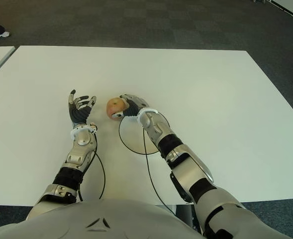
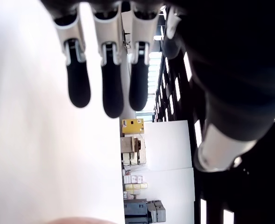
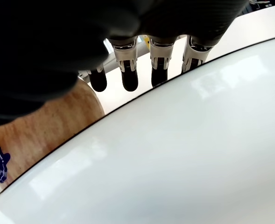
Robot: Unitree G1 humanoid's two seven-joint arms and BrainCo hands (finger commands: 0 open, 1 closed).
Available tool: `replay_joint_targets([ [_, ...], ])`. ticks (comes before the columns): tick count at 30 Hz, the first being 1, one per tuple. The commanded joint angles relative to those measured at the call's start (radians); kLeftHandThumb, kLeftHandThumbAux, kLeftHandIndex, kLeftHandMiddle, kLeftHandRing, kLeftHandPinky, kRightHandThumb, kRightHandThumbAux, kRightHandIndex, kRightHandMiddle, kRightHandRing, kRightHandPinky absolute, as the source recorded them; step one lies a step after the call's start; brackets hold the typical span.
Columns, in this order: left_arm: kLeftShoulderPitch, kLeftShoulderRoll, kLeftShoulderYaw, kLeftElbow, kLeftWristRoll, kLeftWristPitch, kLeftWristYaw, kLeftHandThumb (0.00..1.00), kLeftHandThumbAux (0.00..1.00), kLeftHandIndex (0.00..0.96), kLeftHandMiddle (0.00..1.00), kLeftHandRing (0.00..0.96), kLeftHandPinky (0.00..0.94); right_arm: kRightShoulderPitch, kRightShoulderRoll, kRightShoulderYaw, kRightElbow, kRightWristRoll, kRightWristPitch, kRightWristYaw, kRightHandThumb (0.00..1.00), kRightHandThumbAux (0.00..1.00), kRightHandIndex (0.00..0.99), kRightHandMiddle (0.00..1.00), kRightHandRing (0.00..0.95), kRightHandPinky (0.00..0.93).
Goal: Put the apples into the plate.
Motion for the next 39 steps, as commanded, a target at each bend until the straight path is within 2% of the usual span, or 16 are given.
replay_joint_targets([
  [1, 0.043, -0.132, -0.027, -0.021, 0.009, 0.027, 0.012, 0.168, 0.746, 0.106, 0.366, 0.434, 0.445, -0.003, -0.005, 0.015, 0.026, -0.013, -0.004, 0.022, 0.479, 0.375, 0.0, 0.0, 0.052, 0.182],
  [12, 0.055, -0.125, -0.041, -0.052, 0.0, 0.057, 0.006, 0.156, 0.742, 0.094, 0.341, 0.411, 0.428, -0.011, -0.011, 0.023, 0.044, -0.017, -0.013, 0.045, 0.495, 0.358, 0.0, 0.0, 0.067, 0.198],
  [35, 0.045, -0.136, -0.041, -0.045, -0.018, 0.039, 0.004, 0.204, 0.733, 0.097, 0.336, 0.406, 0.431, -0.03, -0.023, 0.024, 0.061, -0.023, -0.021, 0.097, 0.5, 0.35, 0.0, 0.0, 0.069, 0.184],
  [39, 0.044, -0.136, -0.041, -0.044, -0.019, 0.039, 0.003, 0.209, 0.739, 0.098, 0.34, 0.412, 0.434, -0.036, -0.022, 0.023, 0.073, -0.024, -0.024, 0.097, 0.499, 0.347, 0.0, 0.0, 0.076, 0.205],
])
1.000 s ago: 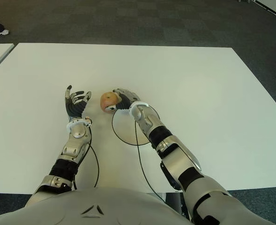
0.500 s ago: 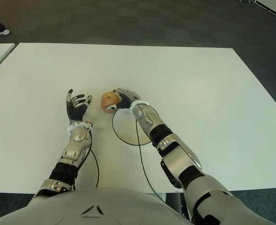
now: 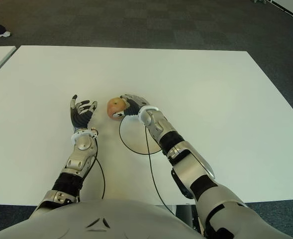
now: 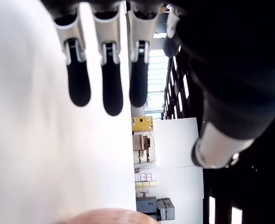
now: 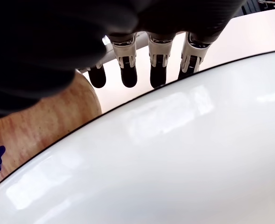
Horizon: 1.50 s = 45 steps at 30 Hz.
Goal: Put the apples into the plate.
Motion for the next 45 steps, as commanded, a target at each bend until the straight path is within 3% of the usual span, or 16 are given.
replay_joint_targets([
  [1, -0.013, -0.137, -0.009, 0.002, -0.01, -0.001, 0.003, 0.21, 0.74, 0.098, 0.341, 0.412, 0.434, 0.001, -0.004, 0.013, 0.04, -0.005, -0.004, 0.023, 0.497, 0.347, 0.0, 0.0, 0.079, 0.211],
  [19, -0.013, -0.145, -0.013, -0.008, -0.014, 0.001, 0.009, 0.223, 0.741, 0.102, 0.344, 0.412, 0.427, -0.046, 0.029, 0.032, 0.152, -0.015, -0.024, 0.001, 0.53, 0.346, 0.0, 0.007, 0.086, 0.202],
  [36, -0.003, -0.155, -0.02, -0.027, -0.005, -0.001, 0.039, 0.238, 0.764, 0.105, 0.356, 0.412, 0.419, -0.068, 0.074, 0.046, 0.262, -0.008, -0.062, -0.086, 0.621, 0.337, 0.0, 0.047, 0.151, 0.28],
  [45, -0.005, -0.149, -0.027, -0.021, 0.004, 0.003, 0.061, 0.212, 0.744, 0.105, 0.368, 0.414, 0.423, -0.066, 0.088, 0.042, 0.298, -0.004, -0.082, -0.147, 0.635, 0.336, 0.004, 0.099, 0.168, 0.268],
])
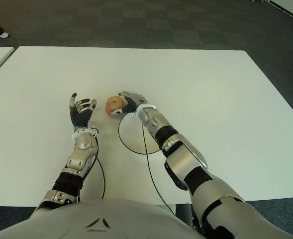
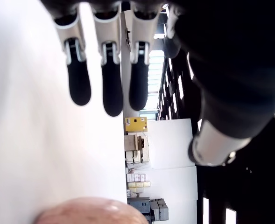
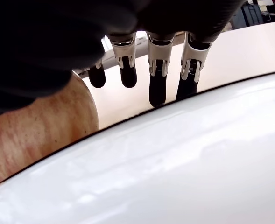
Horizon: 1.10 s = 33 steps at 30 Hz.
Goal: Put the apples into the plate.
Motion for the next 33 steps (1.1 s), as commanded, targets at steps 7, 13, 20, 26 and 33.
replay_joint_targets([
  [7, -0.009, -0.144, -0.011, 0.016, 0.008, 0.001, 0.035, 0.203, 0.725, 0.108, 0.373, 0.416, 0.424, 0.04, 0.02, 0.006, 0.072, 0.002, -0.029, -0.013, 0.624, 0.34, 0.01, 0.101, 0.162, 0.256],
  [13, -0.013, -0.141, -0.012, 0.026, 0.013, -0.01, 0.043, 0.204, 0.713, 0.113, 0.382, 0.428, 0.439, 0.038, 0.021, 0.007, 0.081, 0.001, -0.039, -0.017, 0.597, 0.344, 0.013, 0.095, 0.147, 0.246],
  [20, -0.018, -0.144, -0.009, 0.026, 0.008, -0.008, 0.05, 0.206, 0.715, 0.112, 0.39, 0.436, 0.436, 0.032, 0.022, 0.011, 0.093, -0.003, -0.037, -0.014, 0.552, 0.357, 0.027, 0.074, 0.123, 0.224],
  [26, -0.014, -0.15, -0.009, 0.014, 0.003, 0.005, 0.053, 0.189, 0.718, 0.104, 0.39, 0.435, 0.431, 0.029, 0.02, 0.011, 0.096, -0.004, -0.038, -0.008, 0.539, 0.363, 0.037, 0.064, 0.112, 0.221],
  [33, -0.011, -0.153, -0.012, -0.002, 0.002, 0.022, 0.056, 0.175, 0.715, 0.098, 0.384, 0.436, 0.437, 0.029, 0.016, 0.012, 0.096, -0.006, -0.044, -0.016, 0.539, 0.369, 0.058, 0.073, 0.121, 0.233],
])
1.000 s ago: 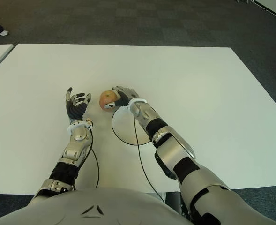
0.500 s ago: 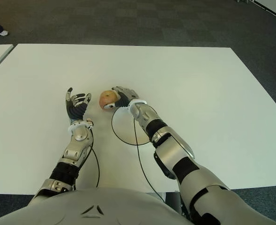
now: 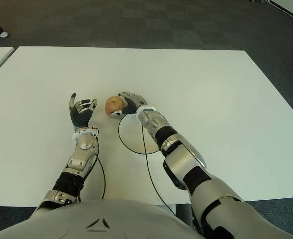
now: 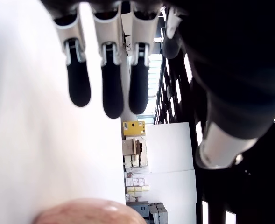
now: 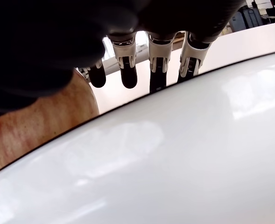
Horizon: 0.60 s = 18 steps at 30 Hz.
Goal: Put the apples into the plate.
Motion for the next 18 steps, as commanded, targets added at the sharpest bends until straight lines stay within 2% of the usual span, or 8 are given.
replay_joint_targets([
  [1, -0.01, -0.153, -0.001, -0.006, -0.003, 0.027, 0.023, 0.175, 0.718, 0.098, 0.384, 0.438, 0.442, 0.035, 0.004, 0.013, 0.038, -0.008, 0.004, 0.03, 0.542, 0.374, 0.072, 0.082, 0.128, 0.24],
  [4, -0.01, -0.155, -0.001, -0.009, -0.005, 0.029, 0.024, 0.177, 0.721, 0.099, 0.386, 0.442, 0.447, 0.036, 0.003, 0.013, 0.039, -0.009, -0.001, 0.022, 0.554, 0.384, 0.101, 0.103, 0.148, 0.269],
  [9, -0.009, -0.157, -0.002, -0.016, -0.005, 0.03, 0.028, 0.184, 0.728, 0.102, 0.39, 0.446, 0.449, 0.037, 0.004, 0.012, 0.046, -0.008, -0.013, 0.007, 0.688, 0.426, 0.202, 0.227, 0.286, 0.431],
  [14, -0.007, -0.16, -0.003, -0.026, -0.005, 0.046, 0.032, 0.19, 0.731, 0.106, 0.387, 0.447, 0.45, 0.042, 0.002, 0.007, 0.06, -0.002, -0.05, -0.018, 0.785, 0.446, 0.286, 0.315, 0.368, 0.506],
  [18, -0.006, -0.162, -0.003, -0.032, -0.007, 0.056, 0.035, 0.187, 0.725, 0.104, 0.387, 0.447, 0.45, 0.042, 0.002, 0.003, 0.071, 0.003, -0.066, -0.025, 0.821, 0.459, 0.339, 0.353, 0.399, 0.509],
])
